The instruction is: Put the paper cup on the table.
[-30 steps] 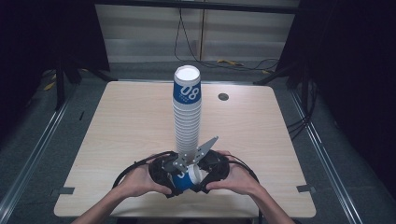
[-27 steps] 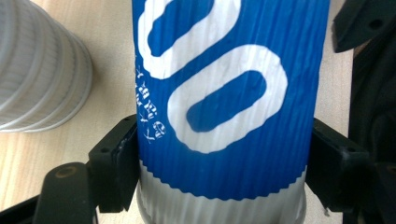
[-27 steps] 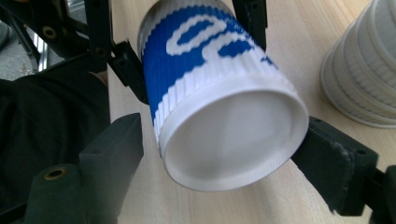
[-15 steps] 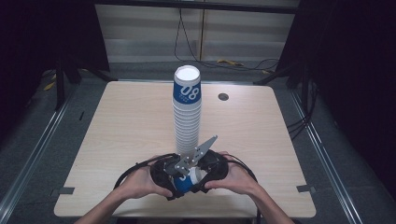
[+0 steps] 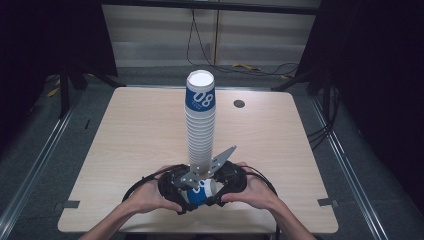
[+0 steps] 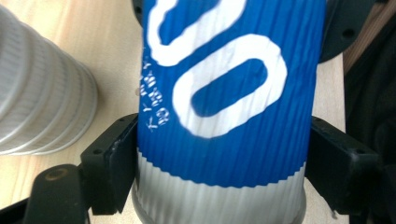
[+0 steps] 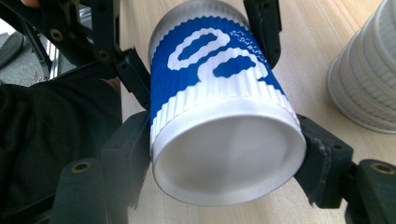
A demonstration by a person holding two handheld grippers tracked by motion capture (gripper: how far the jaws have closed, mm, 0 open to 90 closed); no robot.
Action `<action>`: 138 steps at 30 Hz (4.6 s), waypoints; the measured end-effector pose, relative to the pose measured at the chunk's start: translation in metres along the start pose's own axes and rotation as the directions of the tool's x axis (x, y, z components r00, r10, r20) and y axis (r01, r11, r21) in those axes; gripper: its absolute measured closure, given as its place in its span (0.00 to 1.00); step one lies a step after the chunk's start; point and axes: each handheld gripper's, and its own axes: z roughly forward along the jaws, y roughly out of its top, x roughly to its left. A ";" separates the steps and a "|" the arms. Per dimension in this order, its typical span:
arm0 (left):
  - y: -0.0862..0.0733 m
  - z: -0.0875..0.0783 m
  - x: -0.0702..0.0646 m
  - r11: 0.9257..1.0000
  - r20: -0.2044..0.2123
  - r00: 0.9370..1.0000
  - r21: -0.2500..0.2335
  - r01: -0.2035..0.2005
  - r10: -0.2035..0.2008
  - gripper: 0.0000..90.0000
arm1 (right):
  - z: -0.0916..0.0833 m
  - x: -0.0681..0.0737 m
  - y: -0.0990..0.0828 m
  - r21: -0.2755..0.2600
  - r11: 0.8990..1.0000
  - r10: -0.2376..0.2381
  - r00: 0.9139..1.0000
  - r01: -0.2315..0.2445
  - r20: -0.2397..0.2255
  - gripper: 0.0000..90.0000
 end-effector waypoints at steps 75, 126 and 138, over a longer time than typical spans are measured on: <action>-0.051 -0.051 0.011 0.769 0.069 0.956 -0.580 0.270 -0.285 0.18 | -0.025 -0.010 -0.056 -0.471 0.863 0.216 0.976 -0.182 0.019 0.32; -0.042 -0.033 0.013 0.717 0.165 0.964 -0.645 0.266 -0.209 0.13 | -0.011 0.002 -0.046 -0.607 0.789 0.052 0.995 -0.092 -0.083 0.32; -0.043 -0.040 0.016 0.726 0.179 0.962 -0.631 0.273 -0.206 0.17 | -0.006 0.001 -0.043 -0.579 0.808 0.065 0.994 -0.105 -0.090 0.30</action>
